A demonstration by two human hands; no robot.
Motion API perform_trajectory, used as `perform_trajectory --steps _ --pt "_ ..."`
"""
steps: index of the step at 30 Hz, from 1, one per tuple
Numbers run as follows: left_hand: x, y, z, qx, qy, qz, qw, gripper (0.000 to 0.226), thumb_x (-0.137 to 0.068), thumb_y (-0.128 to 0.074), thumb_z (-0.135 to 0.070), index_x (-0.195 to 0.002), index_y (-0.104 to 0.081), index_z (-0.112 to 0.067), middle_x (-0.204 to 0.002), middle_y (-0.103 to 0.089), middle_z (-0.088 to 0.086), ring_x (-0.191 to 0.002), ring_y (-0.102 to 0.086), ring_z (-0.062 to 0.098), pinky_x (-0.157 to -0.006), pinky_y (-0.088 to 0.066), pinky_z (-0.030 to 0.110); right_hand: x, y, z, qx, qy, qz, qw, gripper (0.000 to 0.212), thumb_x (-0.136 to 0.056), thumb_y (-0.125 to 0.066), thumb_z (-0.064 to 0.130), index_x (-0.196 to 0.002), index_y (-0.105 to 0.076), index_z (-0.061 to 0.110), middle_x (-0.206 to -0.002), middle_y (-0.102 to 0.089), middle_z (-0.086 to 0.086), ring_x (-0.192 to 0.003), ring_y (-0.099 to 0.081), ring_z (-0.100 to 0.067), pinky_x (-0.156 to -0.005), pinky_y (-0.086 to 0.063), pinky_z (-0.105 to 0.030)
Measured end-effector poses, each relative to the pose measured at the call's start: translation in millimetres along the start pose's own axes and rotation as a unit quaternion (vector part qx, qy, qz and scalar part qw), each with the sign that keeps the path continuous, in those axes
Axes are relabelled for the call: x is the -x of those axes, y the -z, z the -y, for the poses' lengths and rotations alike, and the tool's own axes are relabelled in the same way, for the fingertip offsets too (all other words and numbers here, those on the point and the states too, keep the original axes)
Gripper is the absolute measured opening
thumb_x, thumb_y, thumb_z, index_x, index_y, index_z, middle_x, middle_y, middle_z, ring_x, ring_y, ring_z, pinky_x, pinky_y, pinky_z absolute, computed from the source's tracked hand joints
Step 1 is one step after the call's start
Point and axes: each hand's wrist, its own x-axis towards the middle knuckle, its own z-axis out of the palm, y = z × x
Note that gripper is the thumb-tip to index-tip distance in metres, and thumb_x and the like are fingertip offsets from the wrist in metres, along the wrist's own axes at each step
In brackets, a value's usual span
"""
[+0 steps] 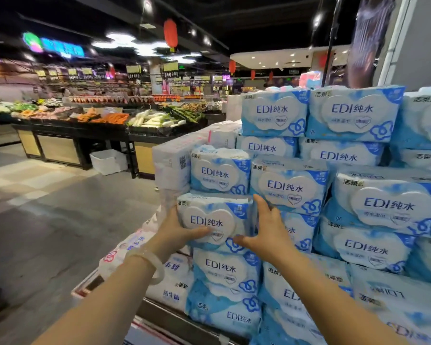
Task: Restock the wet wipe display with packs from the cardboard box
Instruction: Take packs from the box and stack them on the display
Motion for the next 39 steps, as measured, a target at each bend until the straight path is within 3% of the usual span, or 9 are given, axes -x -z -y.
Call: perform_trajectory --steps 4,6,11,17,23,29,33,36,39 --pt "-11 -13 7 0.013 -0.023 -0.003 1.000 0.072 -0.057 -0.089 -0.025 -0.117 -0.049 -0.021 -0.108 -0.068 0.004 -0.096 -0.068 0.018 -0.079 -0.060 0.035 7 -9 -2 -0.162 -0.008 -0.063 0.985 0.102 -0.075 -0.078 0.030 -0.151 -0.010 0.025 -0.153 -0.035 -0.004 -0.138 -0.037 -0.024 -0.107 -0.037 -0.038" --pt "-12 -21 11 0.027 -0.037 -0.004 0.999 0.060 -0.070 -0.081 -0.011 -0.118 -0.047 -0.015 -0.110 -0.065 0.007 -0.092 -0.067 0.014 -0.068 -0.060 0.023 7 -8 -3 -0.207 -0.022 -0.114 0.971 0.099 -0.073 -0.079 0.033 -0.149 -0.015 0.026 -0.145 -0.046 -0.006 -0.131 -0.047 -0.024 -0.106 -0.042 -0.040" --pt "-15 -26 15 0.045 -0.063 -0.008 0.997 0.057 -0.077 -0.075 -0.010 -0.125 -0.046 -0.018 -0.106 -0.064 -0.001 -0.086 -0.062 0.003 -0.057 -0.053 0.009 9 -14 -4 -0.169 -0.027 -0.104 0.980 0.089 -0.080 -0.073 0.033 -0.149 -0.018 0.023 -0.149 -0.040 -0.004 -0.134 -0.043 -0.025 -0.105 -0.039 -0.038" --pt "-18 -26 25 0.038 -0.077 0.033 0.996 0.054 -0.082 -0.071 -0.014 -0.125 -0.043 -0.032 -0.116 -0.065 0.001 -0.104 -0.065 0.016 -0.086 -0.058 0.032 11 -17 -5 -0.145 -0.056 -0.107 0.982 0.101 -0.074 -0.078 0.034 -0.149 -0.010 0.026 -0.150 -0.038 -0.009 -0.132 -0.044 -0.031 -0.104 -0.041 -0.043" --pt "-26 -24 31 0.044 -0.086 0.036 0.995 0.038 -0.084 -0.069 -0.014 -0.110 -0.051 -0.036 -0.111 -0.067 -0.003 -0.102 -0.065 0.014 -0.089 -0.057 0.035 13 -19 3 -0.120 -0.074 -0.135 0.981 0.100 -0.077 -0.076 0.034 -0.150 -0.009 0.023 -0.147 -0.043 -0.010 -0.127 -0.048 -0.032 -0.097 -0.042 -0.042" --pt "-35 -25 39 0.014 -0.076 0.032 0.997 0.075 -0.065 -0.074 -0.050 -0.131 -0.044 -0.031 -0.117 -0.066 -0.009 -0.109 -0.064 0.013 -0.097 -0.052 0.043 11 -21 1 -0.099 -0.094 -0.159 0.978 0.102 -0.072 -0.077 0.042 -0.149 -0.013 0.023 -0.144 -0.047 -0.010 -0.127 -0.049 -0.032 -0.098 -0.042 -0.043" --pt "-34 -24 34 -0.046 -0.056 0.036 0.997 0.072 -0.075 -0.070 -0.048 -0.137 -0.035 -0.034 -0.110 -0.062 -0.020 -0.109 -0.060 0.010 -0.102 -0.047 0.041 8 -21 3 -0.117 -0.122 -0.164 0.972 0.099 -0.070 -0.081 0.036 -0.147 -0.018 0.024 -0.113 -0.062 -0.005 -0.115 -0.059 -0.030 -0.093 -0.045 -0.041" --pt "-27 -22 28 -0.081 -0.041 0.046 0.995 0.078 -0.079 -0.067 -0.048 -0.143 -0.027 -0.029 -0.117 -0.058 -0.014 -0.116 -0.056 0.014 -0.104 -0.045 0.040 10 -18 6 -0.134 -0.124 -0.145 0.973 0.110 -0.069 -0.082 0.035 -0.150 -0.008 0.024 -0.137 -0.052 -0.008 -0.126 -0.050 -0.031 -0.104 -0.042 -0.046" --pt "-15 -21 32 -0.156 -0.062 0.020 0.986 0.108 -0.064 -0.069 -0.064 -0.149 -0.010 -0.031 -0.149 -0.037 -0.001 -0.137 -0.036 0.020 -0.113 -0.034 0.045 19 -17 13 -0.041 -0.114 -0.141 0.983 0.112 -0.073 -0.077 0.041 -0.152 0.001 0.023 -0.156 -0.021 -0.013 -0.143 -0.022 -0.033 -0.115 -0.026 -0.049"
